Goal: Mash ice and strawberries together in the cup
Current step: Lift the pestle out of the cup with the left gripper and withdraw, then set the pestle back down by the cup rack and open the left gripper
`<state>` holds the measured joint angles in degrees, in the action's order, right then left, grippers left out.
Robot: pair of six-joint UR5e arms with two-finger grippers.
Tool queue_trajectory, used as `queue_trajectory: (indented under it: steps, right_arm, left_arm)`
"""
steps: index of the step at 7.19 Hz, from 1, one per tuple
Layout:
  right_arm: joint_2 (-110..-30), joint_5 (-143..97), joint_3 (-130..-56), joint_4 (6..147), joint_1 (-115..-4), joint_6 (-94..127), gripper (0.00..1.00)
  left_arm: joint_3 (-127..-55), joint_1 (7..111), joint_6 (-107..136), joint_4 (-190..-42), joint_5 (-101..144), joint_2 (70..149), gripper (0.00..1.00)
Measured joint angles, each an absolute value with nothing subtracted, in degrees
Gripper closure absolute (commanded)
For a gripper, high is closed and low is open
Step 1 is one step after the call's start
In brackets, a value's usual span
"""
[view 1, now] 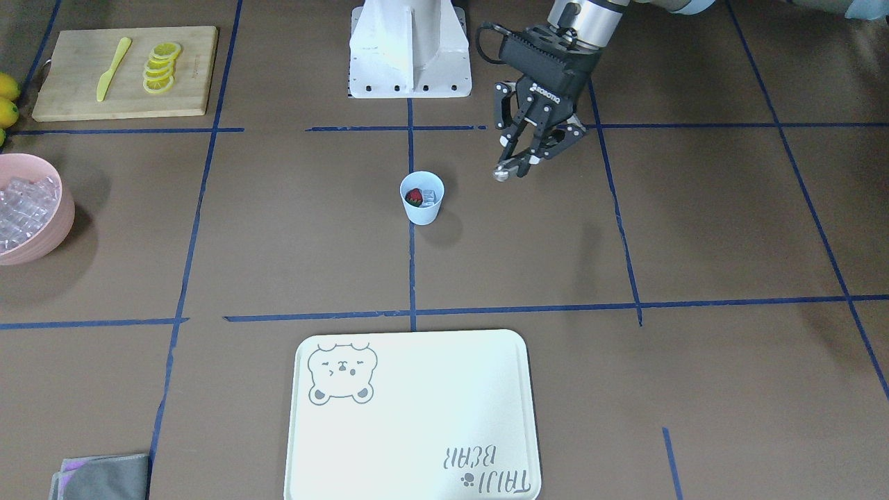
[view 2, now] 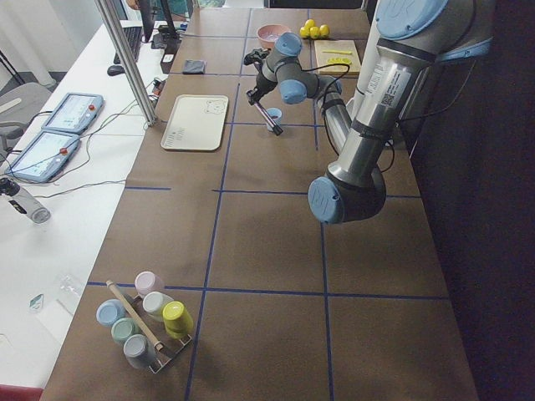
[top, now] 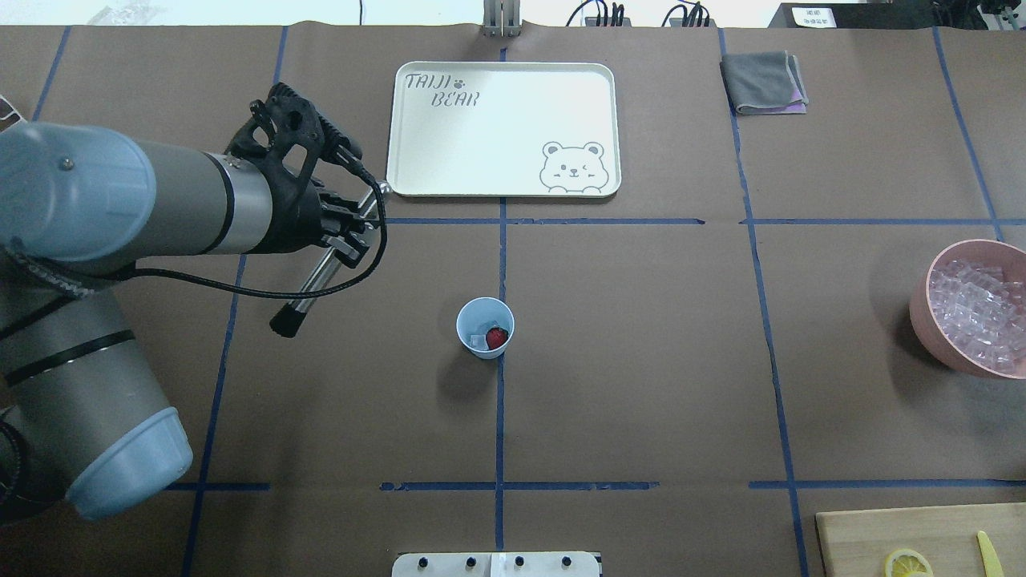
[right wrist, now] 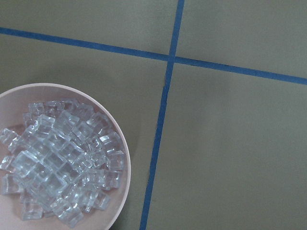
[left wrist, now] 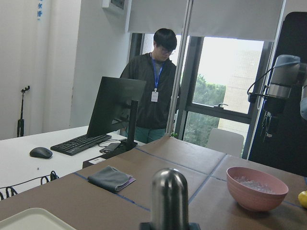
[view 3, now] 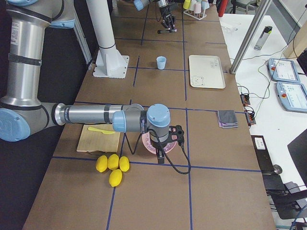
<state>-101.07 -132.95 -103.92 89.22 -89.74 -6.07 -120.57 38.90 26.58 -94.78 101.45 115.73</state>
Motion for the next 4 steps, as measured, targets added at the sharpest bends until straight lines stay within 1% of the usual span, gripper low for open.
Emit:
queue_trajectory:
  steps: [2, 4]
  right_arm:
    - [-101.1, -132.9, -103.9, 89.2, -89.7, -6.1, 0.0]
    - [-101.1, -132.9, -103.9, 89.2, -89.7, -6.1, 0.0]
  left_arm:
    - [-121.6, 47.4, 24.4, -79.3, 108.0, 115.5, 1.0]
    - [-120.3, 54.7, 27.8, -70.1, 110.2, 114.3, 0.98]
